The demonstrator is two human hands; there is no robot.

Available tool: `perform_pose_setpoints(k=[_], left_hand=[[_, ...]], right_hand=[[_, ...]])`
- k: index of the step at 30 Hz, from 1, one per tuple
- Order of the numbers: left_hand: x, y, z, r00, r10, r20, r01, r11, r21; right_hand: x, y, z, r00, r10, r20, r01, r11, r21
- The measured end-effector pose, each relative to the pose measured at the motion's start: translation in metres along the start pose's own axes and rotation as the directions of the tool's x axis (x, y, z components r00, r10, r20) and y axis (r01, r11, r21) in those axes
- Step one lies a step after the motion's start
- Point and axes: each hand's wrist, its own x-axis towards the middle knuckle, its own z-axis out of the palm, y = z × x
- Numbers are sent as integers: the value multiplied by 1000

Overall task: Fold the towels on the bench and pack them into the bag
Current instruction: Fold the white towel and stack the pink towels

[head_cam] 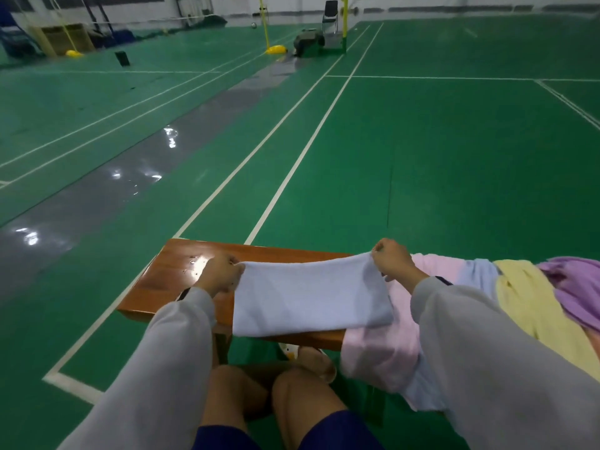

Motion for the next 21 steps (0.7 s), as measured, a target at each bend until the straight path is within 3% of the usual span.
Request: perform_pose_setpoints(k=[4, 7, 10, 14, 17, 21], left_hand=[[8, 1, 14, 977, -182, 111, 177, 982, 60], [3, 2, 7, 905, -333, 266, 374, 920, -120], [-3, 3, 8, 844, -384, 374, 483, 847, -222], [-1, 7, 29, 868, -368, 333, 389, 921, 3], [-2, 5, 38, 917, -315, 243, 345, 935, -88], [-7, 0, 37, 941, -275, 198, 317, 921, -225]], right_hand=[[0, 9, 18, 986, 121, 112, -118, 992, -35], [2, 10, 21, 949, 164, 270, -197, 975, 101], [-6, 9, 20, 894, 191, 406, -290, 937, 196], [-14, -10, 20, 875, 222, 429, -309, 940, 142], [-19, -30, 19, 840, 265, 473, -387, 904, 181], [-29, -59, 24, 898, 139, 417, -261, 932, 251]])
